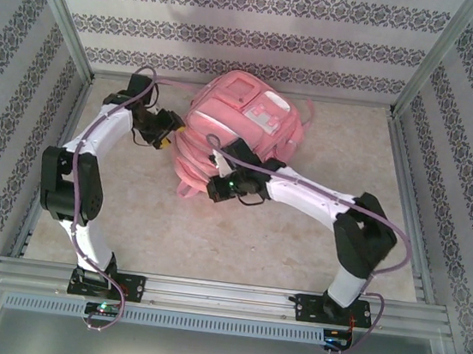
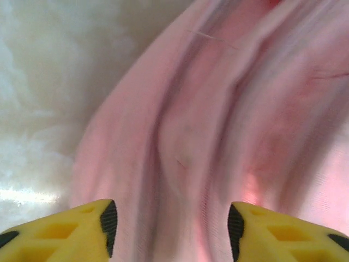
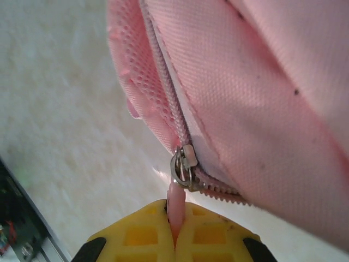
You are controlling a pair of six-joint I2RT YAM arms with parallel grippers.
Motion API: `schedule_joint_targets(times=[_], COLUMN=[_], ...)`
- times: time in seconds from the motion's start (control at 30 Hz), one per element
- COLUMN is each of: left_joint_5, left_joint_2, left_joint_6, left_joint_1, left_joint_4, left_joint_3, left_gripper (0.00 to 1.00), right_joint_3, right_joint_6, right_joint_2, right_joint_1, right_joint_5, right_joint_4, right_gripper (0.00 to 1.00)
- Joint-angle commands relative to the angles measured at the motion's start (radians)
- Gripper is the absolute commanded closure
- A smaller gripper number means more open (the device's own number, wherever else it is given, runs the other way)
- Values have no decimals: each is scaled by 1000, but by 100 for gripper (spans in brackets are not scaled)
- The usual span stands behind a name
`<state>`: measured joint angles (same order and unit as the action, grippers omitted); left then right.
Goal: Pack the student bag
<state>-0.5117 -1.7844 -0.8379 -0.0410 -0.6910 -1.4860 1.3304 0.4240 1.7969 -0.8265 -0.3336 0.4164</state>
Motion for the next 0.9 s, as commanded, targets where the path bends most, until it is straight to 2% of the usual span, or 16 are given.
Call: schedule_joint_targets(times=[0.0,0.23,0.4,0.67,0.87], left_joint_5=[19,-32,-16,-35,-45], left_joint_2=[80,259,318,283,208], left_joint_6=[-7,-103,-100,-135,-115], left_joint_1=[-2,10,10,1,-32], left_joint_4=[-30,21,11,82,101], left_joint_3=[4,285,364,422,393], left_gripper=[40,41,43,52,61], right_joint_3=[134,212,185,137,110], right_joint_6=[38,65,83,114,134], right_joint_2=[91,157,152,131,123], right_joint_1=[-36,-35,-31,-23,-20], right_joint_5=[-74,-74,-68,-82,-69], right_joint_4=[-4,-20,-31,-70,-83], right_gripper=[100,100,100,100,100])
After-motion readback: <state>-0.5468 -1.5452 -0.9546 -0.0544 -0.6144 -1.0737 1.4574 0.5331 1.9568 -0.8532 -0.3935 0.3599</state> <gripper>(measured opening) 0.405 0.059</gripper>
